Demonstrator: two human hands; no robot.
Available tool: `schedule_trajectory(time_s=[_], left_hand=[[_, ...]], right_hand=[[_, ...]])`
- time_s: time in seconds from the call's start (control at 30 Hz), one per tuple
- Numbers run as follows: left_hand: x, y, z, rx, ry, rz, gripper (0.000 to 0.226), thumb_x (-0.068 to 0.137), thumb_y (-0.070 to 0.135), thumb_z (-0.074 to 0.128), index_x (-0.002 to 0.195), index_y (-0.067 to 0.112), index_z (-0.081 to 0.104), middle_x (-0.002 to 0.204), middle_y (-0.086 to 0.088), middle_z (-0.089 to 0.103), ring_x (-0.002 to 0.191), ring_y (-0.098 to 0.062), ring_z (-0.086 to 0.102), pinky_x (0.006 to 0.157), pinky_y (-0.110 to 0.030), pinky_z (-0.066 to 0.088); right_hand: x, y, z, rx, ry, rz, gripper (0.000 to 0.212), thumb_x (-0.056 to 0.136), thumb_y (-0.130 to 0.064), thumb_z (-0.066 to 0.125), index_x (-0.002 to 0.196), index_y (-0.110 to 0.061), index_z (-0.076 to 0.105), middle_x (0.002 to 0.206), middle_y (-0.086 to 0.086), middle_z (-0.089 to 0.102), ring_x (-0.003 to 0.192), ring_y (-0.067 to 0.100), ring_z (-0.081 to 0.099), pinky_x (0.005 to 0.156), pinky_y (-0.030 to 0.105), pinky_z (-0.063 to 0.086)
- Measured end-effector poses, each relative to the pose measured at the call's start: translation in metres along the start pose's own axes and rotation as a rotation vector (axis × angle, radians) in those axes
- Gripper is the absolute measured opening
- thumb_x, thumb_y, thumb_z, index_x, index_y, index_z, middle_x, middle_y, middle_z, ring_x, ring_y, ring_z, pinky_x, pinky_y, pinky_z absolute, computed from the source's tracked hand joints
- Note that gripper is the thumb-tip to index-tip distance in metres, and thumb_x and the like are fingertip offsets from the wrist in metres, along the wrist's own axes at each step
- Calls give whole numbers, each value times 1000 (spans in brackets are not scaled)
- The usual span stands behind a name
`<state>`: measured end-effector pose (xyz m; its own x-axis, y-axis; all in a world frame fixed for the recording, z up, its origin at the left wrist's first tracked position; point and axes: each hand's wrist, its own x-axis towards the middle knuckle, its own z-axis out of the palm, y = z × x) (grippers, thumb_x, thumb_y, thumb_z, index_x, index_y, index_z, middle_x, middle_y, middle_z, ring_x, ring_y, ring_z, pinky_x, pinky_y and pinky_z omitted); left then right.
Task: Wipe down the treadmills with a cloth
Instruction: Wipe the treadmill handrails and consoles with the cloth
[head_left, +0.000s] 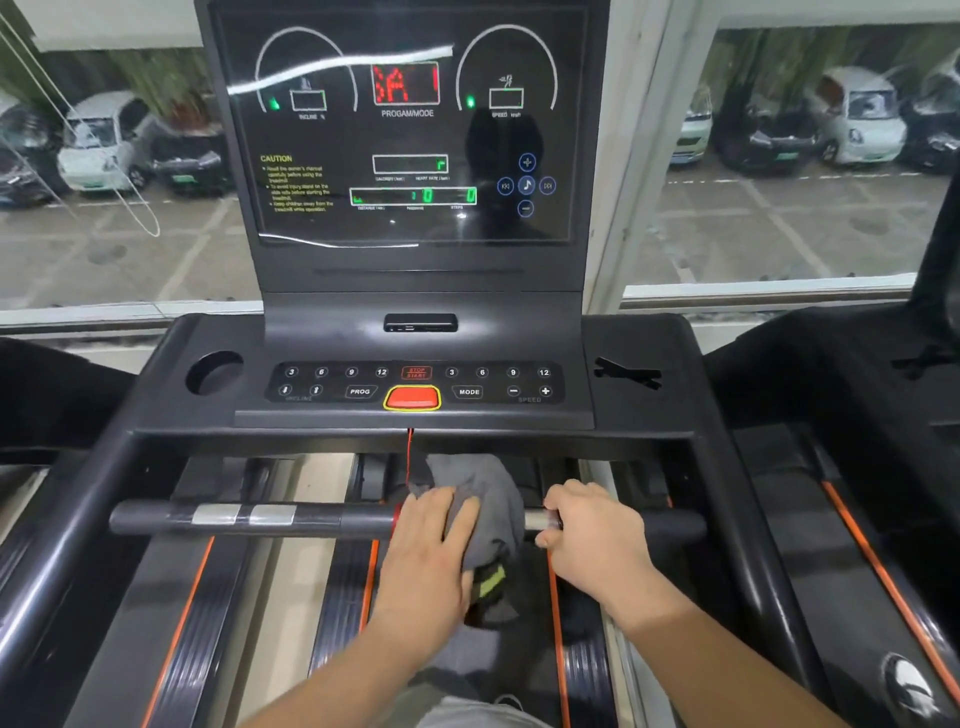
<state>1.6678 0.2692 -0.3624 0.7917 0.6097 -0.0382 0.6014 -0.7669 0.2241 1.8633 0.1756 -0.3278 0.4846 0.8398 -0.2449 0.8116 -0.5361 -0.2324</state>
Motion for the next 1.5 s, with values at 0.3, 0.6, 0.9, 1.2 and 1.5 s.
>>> schedule_trajectory(time_s=[0.3,0.6,0.9,1.2,1.5], left_hand=[[81,0,-33,-146,-371,-228,34,103,44,35,120,19,50,125,-13,66,116,-37,62,94,-42,48],[-4,-26,-10,-203,109,68,56,78,17,65,133,19,58,137,-4,61,127,-26,54,118,-38,35],[23,81,23,128,-40,355,74,86,44,60,153,23,37,158,-9,41,148,-42,31,121,-65,18],[116,97,3,8,-405,152,57,107,52,27,145,14,44,139,-14,57,122,-37,59,100,-43,46],[55,104,8,286,-298,225,74,95,53,43,157,17,25,149,-10,42,129,-37,46,112,-55,32]], right_hand=[[-3,-1,-9,47,-43,44,32,94,-45,63,124,-36,58,116,-14,58,114,13,53,85,33,50],[-36,53,-13,213,96,81,60,92,-38,70,148,-28,51,150,-13,47,143,9,38,115,27,36],[-42,91,-2,72,118,119,49,90,-33,70,137,-23,62,129,-7,60,126,18,53,97,36,52],[-33,102,-12,76,205,167,28,85,-26,69,112,-32,73,103,-10,65,108,15,60,74,27,44],[-31,106,-6,80,181,133,30,94,-21,58,120,-32,69,114,-12,63,113,13,55,70,27,41]])
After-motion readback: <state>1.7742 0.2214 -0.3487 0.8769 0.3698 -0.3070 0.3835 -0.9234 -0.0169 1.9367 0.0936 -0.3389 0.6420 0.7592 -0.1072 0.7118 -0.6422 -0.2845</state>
